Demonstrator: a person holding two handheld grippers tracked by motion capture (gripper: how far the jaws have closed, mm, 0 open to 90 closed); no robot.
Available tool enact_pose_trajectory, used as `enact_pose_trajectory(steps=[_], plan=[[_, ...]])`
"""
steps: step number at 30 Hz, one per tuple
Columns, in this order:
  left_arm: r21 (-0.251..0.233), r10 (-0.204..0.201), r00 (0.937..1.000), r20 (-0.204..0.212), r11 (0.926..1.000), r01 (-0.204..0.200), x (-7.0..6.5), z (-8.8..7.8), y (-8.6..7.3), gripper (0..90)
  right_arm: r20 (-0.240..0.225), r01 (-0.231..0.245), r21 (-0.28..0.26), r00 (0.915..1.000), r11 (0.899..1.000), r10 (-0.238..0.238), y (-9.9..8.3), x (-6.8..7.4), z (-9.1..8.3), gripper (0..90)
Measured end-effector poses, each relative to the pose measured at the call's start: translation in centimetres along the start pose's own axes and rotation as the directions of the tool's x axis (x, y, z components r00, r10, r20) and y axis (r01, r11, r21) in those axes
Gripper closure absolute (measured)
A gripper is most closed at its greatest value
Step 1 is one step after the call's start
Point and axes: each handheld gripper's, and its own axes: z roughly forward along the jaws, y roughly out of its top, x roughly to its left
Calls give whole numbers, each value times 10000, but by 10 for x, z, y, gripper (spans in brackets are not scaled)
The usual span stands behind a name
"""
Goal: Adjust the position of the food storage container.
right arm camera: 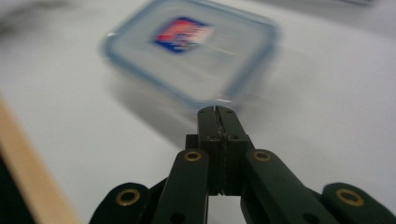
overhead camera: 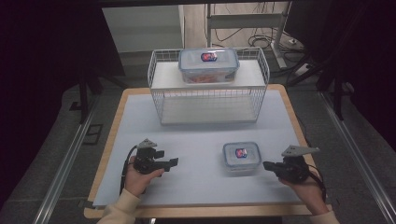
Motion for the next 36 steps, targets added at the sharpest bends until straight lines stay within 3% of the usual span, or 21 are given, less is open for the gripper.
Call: enact_pose_trajectory(steps=[3,8,11,19,26,36], plan=[[62,-11,10000,-28,10000,11,0,2,0,232,279,-588,419,9979,9974,576,-2,-15,14,894],[88,9,9998,-196,10000,-7,1,3,-1,232,666,-646,809,9960,9946,593,9,-18,35,894],[116,11,9998,-178,9999,-9,1,3,-1,232,794,-562,913,9956,9942,489,14,-14,41,894],[88,-54,9998,-199,9999,56,3,4,-1,232,618,-392,759,9975,9963,345,27,-1,52,894],[104,-126,9996,-242,9999,129,6,4,-2,232,273,48,982,9996,9952,-75,37,17,73,894],[90,-155,9995,-276,9998,157,7,3,-3,233,-19,275,1041,9996,9942,-274,49,33,96,894]])
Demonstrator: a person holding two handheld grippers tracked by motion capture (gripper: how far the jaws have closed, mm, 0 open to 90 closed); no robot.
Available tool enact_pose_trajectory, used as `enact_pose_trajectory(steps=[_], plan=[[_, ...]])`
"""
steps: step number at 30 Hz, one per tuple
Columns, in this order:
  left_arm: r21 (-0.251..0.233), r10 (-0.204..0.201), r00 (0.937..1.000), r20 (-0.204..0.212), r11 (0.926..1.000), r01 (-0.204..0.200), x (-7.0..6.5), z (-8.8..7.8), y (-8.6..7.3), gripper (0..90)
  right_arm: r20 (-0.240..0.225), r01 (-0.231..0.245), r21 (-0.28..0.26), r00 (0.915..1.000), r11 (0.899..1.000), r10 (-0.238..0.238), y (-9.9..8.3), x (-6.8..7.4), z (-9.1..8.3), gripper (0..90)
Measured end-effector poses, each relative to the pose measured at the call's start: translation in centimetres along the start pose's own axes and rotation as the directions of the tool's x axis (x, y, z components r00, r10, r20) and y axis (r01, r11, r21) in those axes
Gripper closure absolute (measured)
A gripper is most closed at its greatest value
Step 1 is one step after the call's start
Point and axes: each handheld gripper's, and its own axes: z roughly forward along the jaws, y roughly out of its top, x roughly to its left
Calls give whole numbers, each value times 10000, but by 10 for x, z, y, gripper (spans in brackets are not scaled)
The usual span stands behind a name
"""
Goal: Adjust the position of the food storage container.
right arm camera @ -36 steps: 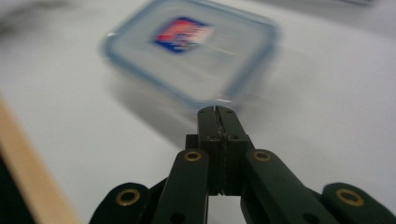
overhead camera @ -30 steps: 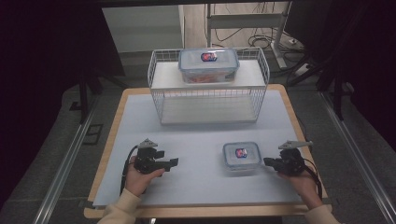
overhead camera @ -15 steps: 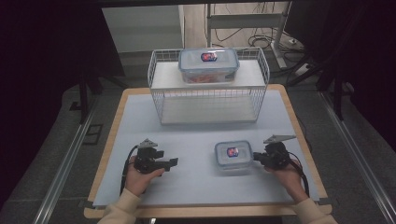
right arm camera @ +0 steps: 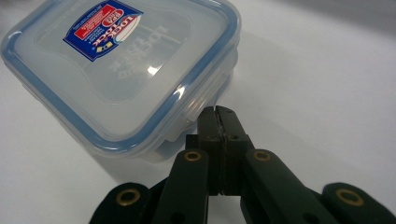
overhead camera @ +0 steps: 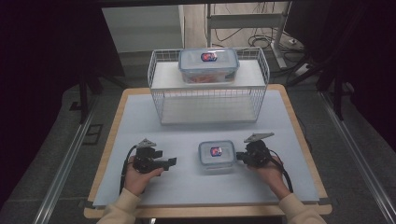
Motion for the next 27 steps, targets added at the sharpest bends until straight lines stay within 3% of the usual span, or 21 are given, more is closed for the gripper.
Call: enact_pose_trajectory(steps=[9,19,23,27], plan=[[-14,-17,10000,34,10000,17,0,-1,0,233,-202,0,-55,9998,10000,-1,2,2,4,894],[-147,-59,10000,-37,9999,59,1,-4,1,234,-344,-541,-773,9981,9955,516,-3,-10,-24,893],[-207,-216,9992,333,9995,223,0,-5,2,234,-563,-615,-886,9968,9942,567,-4,-13,-30,894],[-223,-110,9995,302,9997,117,-2,-6,2,234,-659,-629,-876,9962,9942,572,-4,-14,-31,893]])
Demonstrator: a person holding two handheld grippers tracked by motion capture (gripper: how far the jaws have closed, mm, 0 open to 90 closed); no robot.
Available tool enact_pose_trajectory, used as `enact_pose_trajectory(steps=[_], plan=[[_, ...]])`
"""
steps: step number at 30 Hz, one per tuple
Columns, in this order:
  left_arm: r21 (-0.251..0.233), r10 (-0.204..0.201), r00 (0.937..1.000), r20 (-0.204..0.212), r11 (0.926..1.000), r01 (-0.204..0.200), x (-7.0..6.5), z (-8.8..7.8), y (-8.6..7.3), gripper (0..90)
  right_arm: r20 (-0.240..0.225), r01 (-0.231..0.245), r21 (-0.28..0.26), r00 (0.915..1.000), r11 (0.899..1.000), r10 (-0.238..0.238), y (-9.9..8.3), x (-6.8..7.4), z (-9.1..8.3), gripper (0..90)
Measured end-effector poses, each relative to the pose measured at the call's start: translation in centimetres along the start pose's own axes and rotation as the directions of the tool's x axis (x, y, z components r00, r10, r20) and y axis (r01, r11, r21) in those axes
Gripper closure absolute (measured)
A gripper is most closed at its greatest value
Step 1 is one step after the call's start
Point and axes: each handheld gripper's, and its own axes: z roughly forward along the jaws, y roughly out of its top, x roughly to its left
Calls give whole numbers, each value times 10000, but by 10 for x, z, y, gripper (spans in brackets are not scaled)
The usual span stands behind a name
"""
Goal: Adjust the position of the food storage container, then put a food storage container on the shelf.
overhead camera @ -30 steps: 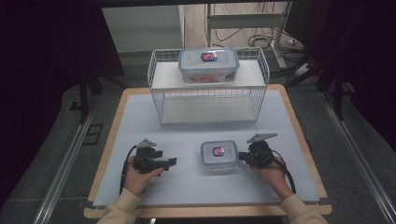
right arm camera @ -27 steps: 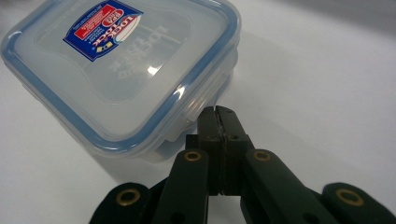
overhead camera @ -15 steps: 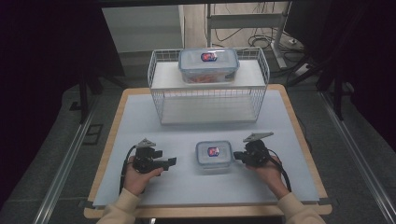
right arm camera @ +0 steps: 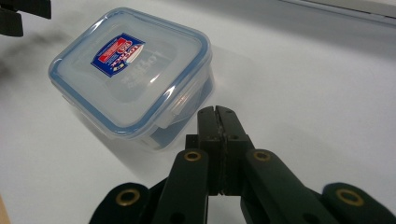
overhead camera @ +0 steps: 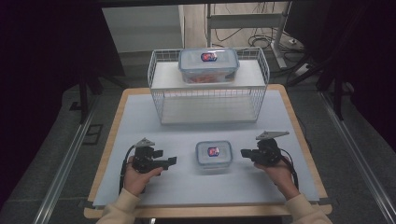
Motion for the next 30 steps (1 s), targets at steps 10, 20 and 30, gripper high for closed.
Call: enact_pose_trajectory(steps=[10,20,30], plan=[[30,122,9998,-154,9999,-122,-1,0,0,235,-468,-263,-179,9986,9995,255,0,-3,-3,856],[-65,326,9994,-131,9994,-327,-7,2,4,244,-648,-484,-457,9969,9978,454,1,-8,-8,701],[-77,-289,9977,610,9995,294,-11,12,16,205,-1381,-1318,-758,9831,9884,1205,5,-11,-3,395]])
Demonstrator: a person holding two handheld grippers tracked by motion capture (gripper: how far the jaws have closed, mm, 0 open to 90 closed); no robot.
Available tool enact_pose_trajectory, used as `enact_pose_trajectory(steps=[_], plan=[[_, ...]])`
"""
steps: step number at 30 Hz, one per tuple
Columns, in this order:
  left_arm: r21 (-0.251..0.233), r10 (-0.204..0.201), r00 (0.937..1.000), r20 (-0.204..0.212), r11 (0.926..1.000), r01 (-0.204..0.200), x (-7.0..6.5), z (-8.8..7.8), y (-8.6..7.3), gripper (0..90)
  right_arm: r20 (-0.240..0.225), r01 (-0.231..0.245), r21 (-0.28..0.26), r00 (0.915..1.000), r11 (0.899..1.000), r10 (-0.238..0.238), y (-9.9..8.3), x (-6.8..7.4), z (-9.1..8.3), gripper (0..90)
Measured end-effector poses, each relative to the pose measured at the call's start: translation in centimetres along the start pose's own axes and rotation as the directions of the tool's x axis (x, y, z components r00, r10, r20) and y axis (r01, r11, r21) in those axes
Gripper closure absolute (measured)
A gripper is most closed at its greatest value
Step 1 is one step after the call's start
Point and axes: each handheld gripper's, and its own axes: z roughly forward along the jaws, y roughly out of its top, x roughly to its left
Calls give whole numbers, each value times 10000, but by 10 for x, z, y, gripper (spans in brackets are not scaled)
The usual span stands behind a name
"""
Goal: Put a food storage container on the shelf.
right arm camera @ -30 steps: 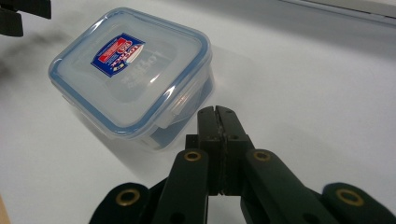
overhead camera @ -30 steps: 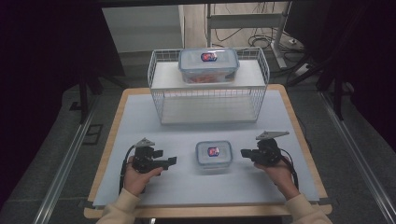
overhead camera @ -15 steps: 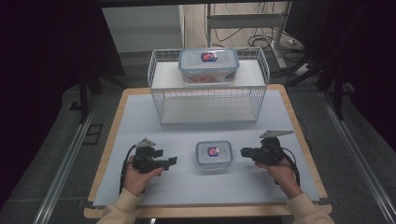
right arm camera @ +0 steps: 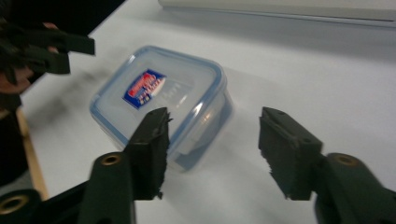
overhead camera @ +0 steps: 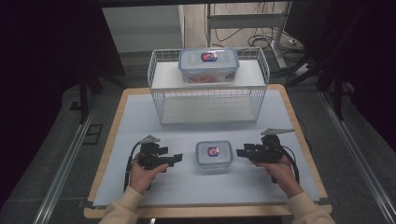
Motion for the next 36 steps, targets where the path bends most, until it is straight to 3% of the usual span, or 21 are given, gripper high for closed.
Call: enact_pose_trajectory(steps=[8,11,14,19,23,31,36], plan=[[243,-668,9933,938,9976,648,-7,26,11,187,-435,-711,318,9964,9970,724,3,-6,12,321],[461,-821,9910,1058,9959,776,-9,38,13,187,-572,-817,541,9948,9952,848,4,-7,19,301],[713,-1206,9824,1429,9912,1113,-10,49,15,186,-688,-987,724,9922,9925,1037,6,-6,27,283],[1202,-1527,9716,1808,9839,1322,-9,62,15,188,-989,-1317,969,9850,9865,1412,6,-7,40,272],[1368,-1612,9666,1993,9813,1354,-10,65,14,222,-1142,-1423,1253,9810,9819,1567,4,-6,49,268],[1673,-1855,9450,2695,9754,1438,-14,71,12,311,-1517,-1578,1632,9714,9739,1828,2,-2,54,313],[1561,-1791,9479,2634,9776,1413,-16,69,12,363,-1499,-1529,1667,9725,9741,1783,1,-2,51,342]])
